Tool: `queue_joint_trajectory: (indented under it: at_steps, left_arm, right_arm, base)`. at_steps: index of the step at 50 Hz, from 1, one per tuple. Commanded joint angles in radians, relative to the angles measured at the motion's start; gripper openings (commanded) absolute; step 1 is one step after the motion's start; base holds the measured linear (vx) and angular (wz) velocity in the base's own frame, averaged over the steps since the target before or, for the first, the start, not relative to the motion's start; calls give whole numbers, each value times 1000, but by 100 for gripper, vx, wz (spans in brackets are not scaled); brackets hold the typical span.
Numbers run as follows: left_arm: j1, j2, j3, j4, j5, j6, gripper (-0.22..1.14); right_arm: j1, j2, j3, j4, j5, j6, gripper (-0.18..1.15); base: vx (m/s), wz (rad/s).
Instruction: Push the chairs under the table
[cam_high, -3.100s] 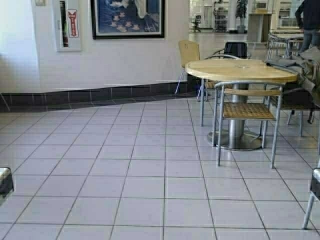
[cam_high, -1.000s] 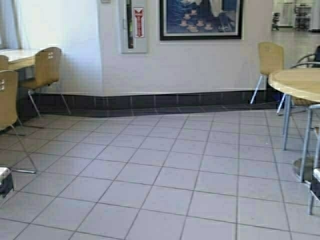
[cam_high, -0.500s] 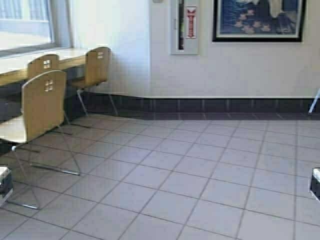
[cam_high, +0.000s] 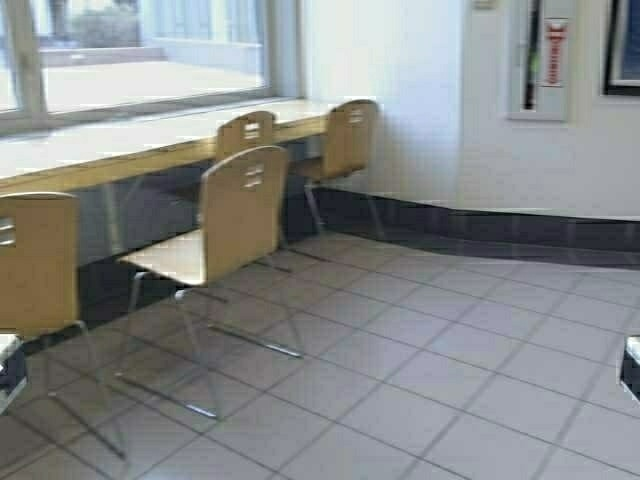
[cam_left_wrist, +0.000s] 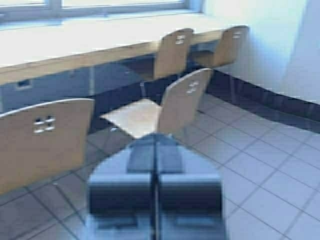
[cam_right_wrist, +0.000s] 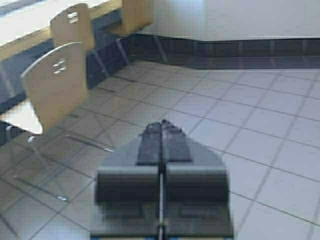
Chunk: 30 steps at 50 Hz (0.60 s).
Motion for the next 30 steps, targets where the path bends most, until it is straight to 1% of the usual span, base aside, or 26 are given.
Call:
queue_joint_trajectory:
  at_steps: [1,18,30]
  left_arm:
    - [0,25,-8,0,-5,2,3]
    - [0,67,-21,0,-5,-3,3]
    - [0,66,-26,0,-5,-5,3]
  right_arm:
    - [2,6,-15,2,-5,2,5]
    - [2,9,-17,2,-5,3,5]
    - [2,9,-15,2,-5,3,5]
  base:
    - [19,61]
    - [19,64]
    - [18,46]
